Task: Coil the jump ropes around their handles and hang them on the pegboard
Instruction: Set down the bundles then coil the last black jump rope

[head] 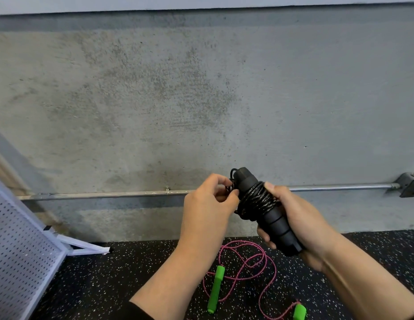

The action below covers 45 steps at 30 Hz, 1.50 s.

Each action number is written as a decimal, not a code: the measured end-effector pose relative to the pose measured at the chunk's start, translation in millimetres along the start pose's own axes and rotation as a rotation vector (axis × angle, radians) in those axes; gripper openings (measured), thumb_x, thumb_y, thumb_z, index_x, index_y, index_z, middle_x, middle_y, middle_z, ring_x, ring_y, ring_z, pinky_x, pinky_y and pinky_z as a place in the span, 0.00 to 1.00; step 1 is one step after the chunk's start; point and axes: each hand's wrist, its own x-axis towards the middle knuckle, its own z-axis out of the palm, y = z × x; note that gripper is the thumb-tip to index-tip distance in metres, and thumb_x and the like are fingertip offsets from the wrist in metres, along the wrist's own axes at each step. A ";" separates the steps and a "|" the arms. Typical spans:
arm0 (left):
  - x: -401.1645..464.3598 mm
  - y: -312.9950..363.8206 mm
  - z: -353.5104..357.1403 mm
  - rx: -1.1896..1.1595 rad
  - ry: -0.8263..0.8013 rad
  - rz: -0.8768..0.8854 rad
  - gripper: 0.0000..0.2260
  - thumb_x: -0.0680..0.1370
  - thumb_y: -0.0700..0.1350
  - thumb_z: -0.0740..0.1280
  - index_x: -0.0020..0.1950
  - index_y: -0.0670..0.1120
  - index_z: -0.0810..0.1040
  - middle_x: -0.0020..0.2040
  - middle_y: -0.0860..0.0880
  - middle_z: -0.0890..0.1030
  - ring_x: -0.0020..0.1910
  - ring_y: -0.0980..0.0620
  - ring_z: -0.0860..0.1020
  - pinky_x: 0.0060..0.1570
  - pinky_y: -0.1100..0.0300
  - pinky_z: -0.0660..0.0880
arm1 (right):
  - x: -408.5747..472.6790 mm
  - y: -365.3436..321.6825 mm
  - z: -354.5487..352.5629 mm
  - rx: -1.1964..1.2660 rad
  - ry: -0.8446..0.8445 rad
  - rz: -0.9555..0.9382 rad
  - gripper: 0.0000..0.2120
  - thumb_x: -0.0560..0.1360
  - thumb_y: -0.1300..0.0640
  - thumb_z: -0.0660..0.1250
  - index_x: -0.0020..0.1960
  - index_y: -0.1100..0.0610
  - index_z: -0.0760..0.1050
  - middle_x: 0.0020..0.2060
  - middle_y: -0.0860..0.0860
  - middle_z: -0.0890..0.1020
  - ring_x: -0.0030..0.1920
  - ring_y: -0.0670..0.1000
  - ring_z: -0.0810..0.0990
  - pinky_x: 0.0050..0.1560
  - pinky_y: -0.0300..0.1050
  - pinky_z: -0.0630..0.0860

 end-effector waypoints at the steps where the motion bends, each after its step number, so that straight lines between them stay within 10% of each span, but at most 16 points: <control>1: 0.1 0.1 -0.2 0.038 0.010 0.010 0.05 0.77 0.44 0.73 0.44 0.53 0.82 0.38 0.56 0.84 0.40 0.64 0.81 0.40 0.71 0.75 | 0.0 0.3 0.3 -0.003 0.001 -0.001 0.25 0.80 0.39 0.58 0.52 0.62 0.76 0.29 0.64 0.75 0.23 0.54 0.70 0.28 0.43 0.67; 7: 0.1 2.5 0.7 -0.090 0.020 0.017 0.08 0.81 0.43 0.68 0.42 0.49 0.79 0.38 0.50 0.81 0.36 0.61 0.75 0.37 0.66 0.71 | 5.0 1.6 5.8 0.097 0.035 -0.064 0.24 0.81 0.43 0.60 0.59 0.65 0.73 0.39 0.65 0.79 0.23 0.54 0.71 0.23 0.40 0.68; 13: -7.9 11.6 4.3 -0.292 -0.086 0.047 0.07 0.84 0.40 0.63 0.49 0.46 0.79 0.52 0.60 0.83 0.52 0.67 0.79 0.54 0.70 0.72 | 13.3 1.5 3.6 0.182 0.105 -0.063 0.20 0.80 0.43 0.63 0.57 0.60 0.75 0.37 0.60 0.77 0.25 0.55 0.71 0.24 0.41 0.68; 19: -10.2 0.8 6.3 -0.004 -0.061 0.262 0.04 0.80 0.41 0.69 0.46 0.48 0.79 0.57 0.59 0.73 0.60 0.59 0.75 0.59 0.69 0.69 | 17.2 1.7 3.9 -0.154 0.287 -0.210 0.13 0.78 0.41 0.65 0.54 0.49 0.78 0.35 0.56 0.82 0.30 0.52 0.77 0.29 0.44 0.73; 23: -4.8 -5.3 10.7 -0.150 -0.004 -0.007 0.06 0.80 0.41 0.70 0.45 0.50 0.82 0.53 0.57 0.81 0.55 0.62 0.78 0.58 0.67 0.73 | 18.5 7.4 -2.6 -0.357 0.331 -0.238 0.37 0.65 0.31 0.67 0.72 0.43 0.68 0.49 0.50 0.84 0.40 0.45 0.83 0.42 0.45 0.77; 29: -2.9 -9.1 11.6 -0.668 -0.027 -0.438 0.08 0.82 0.44 0.67 0.47 0.44 0.84 0.50 0.45 0.86 0.55 0.47 0.84 0.55 0.54 0.81 | 17.8 20.7 1.2 -0.519 0.272 -0.276 0.38 0.72 0.37 0.73 0.77 0.38 0.60 0.56 0.41 0.77 0.49 0.45 0.82 0.47 0.45 0.79; 33: -0.4 -9.8 6.7 -0.733 -0.130 -0.481 0.13 0.83 0.49 0.65 0.58 0.41 0.84 0.52 0.45 0.87 0.55 0.48 0.85 0.60 0.53 0.80 | 18.1 25.0 3.9 -0.610 0.236 -0.305 0.39 0.69 0.34 0.71 0.75 0.32 0.58 0.66 0.41 0.72 0.60 0.49 0.79 0.60 0.56 0.79; 38: 0.8 -19.7 4.8 -0.728 -0.121 -0.508 0.11 0.81 0.46 0.69 0.59 0.41 0.82 0.53 0.44 0.87 0.53 0.47 0.86 0.53 0.56 0.82 | 21.0 31.2 7.9 -0.652 0.197 -0.322 0.32 0.74 0.41 0.72 0.74 0.32 0.61 0.60 0.35 0.71 0.54 0.41 0.77 0.58 0.46 0.78; 45: 3.3 -30.1 -3.4 -0.665 -0.143 -0.453 0.09 0.79 0.43 0.72 0.58 0.42 0.84 0.52 0.46 0.87 0.48 0.51 0.84 0.49 0.60 0.79 | 21.9 26.6 18.1 -0.154 0.169 -0.116 0.28 0.69 0.29 0.64 0.64 0.43 0.73 0.55 0.44 0.83 0.50 0.42 0.85 0.55 0.49 0.81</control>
